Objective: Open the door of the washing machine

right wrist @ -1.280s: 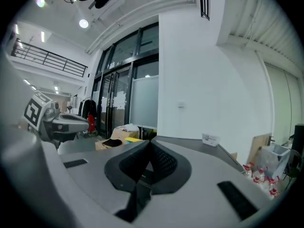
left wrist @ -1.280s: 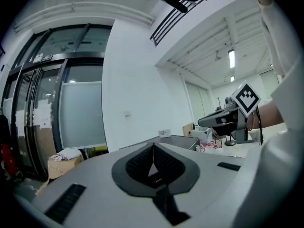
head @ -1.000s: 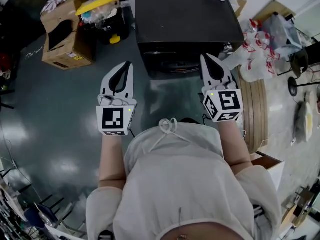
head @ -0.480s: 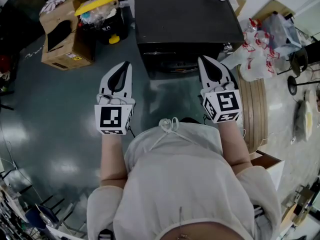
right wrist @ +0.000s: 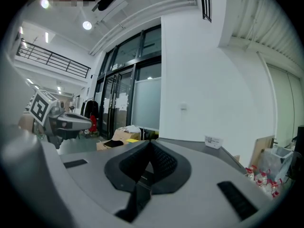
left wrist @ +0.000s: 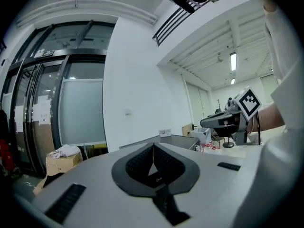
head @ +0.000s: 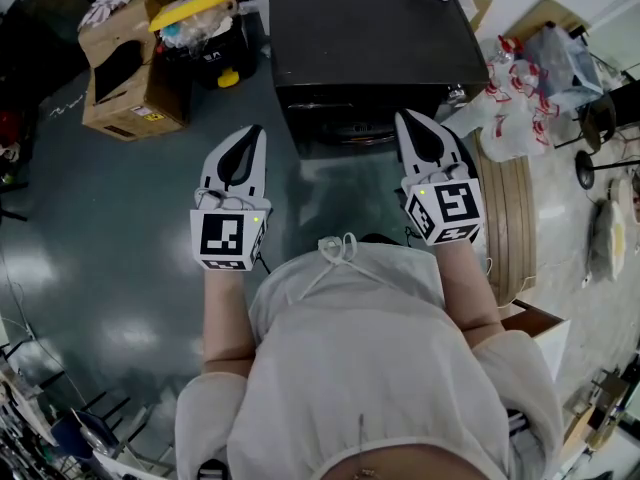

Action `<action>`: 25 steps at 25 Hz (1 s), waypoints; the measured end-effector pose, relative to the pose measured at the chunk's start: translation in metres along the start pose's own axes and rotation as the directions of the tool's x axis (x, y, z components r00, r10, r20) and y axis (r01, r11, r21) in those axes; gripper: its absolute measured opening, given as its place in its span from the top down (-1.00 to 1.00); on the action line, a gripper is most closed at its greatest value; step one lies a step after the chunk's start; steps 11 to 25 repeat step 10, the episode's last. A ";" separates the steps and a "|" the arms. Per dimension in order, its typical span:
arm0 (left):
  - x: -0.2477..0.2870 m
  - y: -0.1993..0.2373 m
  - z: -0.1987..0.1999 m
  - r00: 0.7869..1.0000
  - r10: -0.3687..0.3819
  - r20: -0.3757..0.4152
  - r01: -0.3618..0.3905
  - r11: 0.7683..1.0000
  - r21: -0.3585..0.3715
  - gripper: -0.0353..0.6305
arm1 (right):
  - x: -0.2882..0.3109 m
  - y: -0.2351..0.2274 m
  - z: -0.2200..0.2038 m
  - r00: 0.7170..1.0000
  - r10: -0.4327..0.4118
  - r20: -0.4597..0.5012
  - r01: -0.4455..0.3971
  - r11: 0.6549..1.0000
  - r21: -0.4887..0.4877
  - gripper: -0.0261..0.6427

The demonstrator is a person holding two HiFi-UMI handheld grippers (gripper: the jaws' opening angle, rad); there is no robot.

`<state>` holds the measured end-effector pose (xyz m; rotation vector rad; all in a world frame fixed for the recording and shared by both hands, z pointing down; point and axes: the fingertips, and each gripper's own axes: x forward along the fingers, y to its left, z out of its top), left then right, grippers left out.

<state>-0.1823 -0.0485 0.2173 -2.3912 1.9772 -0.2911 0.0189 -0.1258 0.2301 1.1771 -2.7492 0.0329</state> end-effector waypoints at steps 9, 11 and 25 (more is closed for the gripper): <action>-0.006 -0.004 0.004 1.000 -0.008 -0.001 0.008 1.000 0.025 0.83 | -0.003 0.006 0.004 1.000 0.012 0.016 -0.011 0.999 -0.050 0.92; -0.006 -0.005 0.005 1.000 -0.008 -0.003 0.009 1.000 0.027 0.83 | -0.004 0.007 0.005 1.000 0.016 0.020 -0.014 0.998 -0.060 0.92; -0.006 -0.005 0.005 1.000 -0.008 -0.003 0.009 1.000 0.027 0.83 | -0.004 0.007 0.005 1.000 0.016 0.020 -0.014 0.998 -0.060 0.92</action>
